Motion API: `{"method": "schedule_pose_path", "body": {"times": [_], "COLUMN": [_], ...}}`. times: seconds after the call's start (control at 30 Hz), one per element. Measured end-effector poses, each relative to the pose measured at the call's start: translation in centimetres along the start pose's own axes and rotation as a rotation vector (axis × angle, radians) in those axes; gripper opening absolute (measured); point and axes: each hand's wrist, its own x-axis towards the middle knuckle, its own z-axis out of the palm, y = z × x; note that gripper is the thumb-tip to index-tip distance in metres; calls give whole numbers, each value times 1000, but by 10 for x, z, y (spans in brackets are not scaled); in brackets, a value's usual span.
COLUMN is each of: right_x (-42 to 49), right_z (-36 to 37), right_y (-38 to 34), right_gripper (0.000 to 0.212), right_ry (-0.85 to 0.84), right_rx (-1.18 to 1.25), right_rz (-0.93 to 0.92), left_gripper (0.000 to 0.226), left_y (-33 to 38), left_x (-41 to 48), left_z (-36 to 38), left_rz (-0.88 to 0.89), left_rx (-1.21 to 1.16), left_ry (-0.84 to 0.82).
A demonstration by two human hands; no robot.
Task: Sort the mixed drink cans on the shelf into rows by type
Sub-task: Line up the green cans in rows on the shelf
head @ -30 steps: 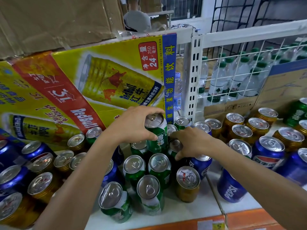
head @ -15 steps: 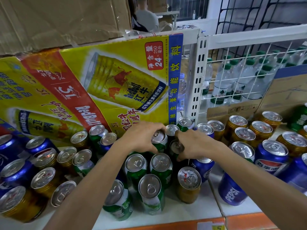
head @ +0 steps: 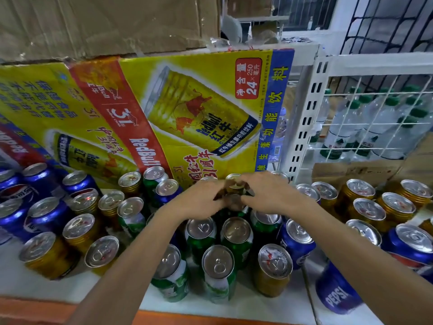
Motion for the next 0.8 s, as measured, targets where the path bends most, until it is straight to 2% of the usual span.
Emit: {"method": "schedule_pose_path", "body": {"times": [0.1, 0.23, 0.3, 0.43, 0.5, 0.6, 0.7, 0.8], "right_x": [6, 18, 25, 49, 60, 70, 78, 77], "right_z": [2, 4, 6, 22, 30, 38, 35, 26], "right_y": [-6, -20, -35, -69, -81, -95, -97, -89], "right_gripper": [35, 39, 43, 48, 50, 38, 30, 32], "right_ry": [2, -23, -35, -85, -147, -231, -260, -286], "right_rx": [39, 86, 94, 67, 14, -64, -40, 22], "right_rz": [-61, -148, -198, -241, -202, -150, -107, -29], "left_gripper": [39, 39, 37, 28, 27, 29, 32, 35], "left_y": [-11, -28, -32, -34, -39, -48, -58, -68], "left_x": [-23, -54, -64, -74, -78, -82, -83, -83], "left_z": [-15, -25, -21, -4, 0, -3, -7, -13], "left_rz": [-89, -264, -374, -547, -539, -505, -450, -367], "left_rx": [19, 67, 133, 377, 363, 322, 297, 256], "left_ry": [175, 286, 285, 147, 161, 134, 78, 54]}}
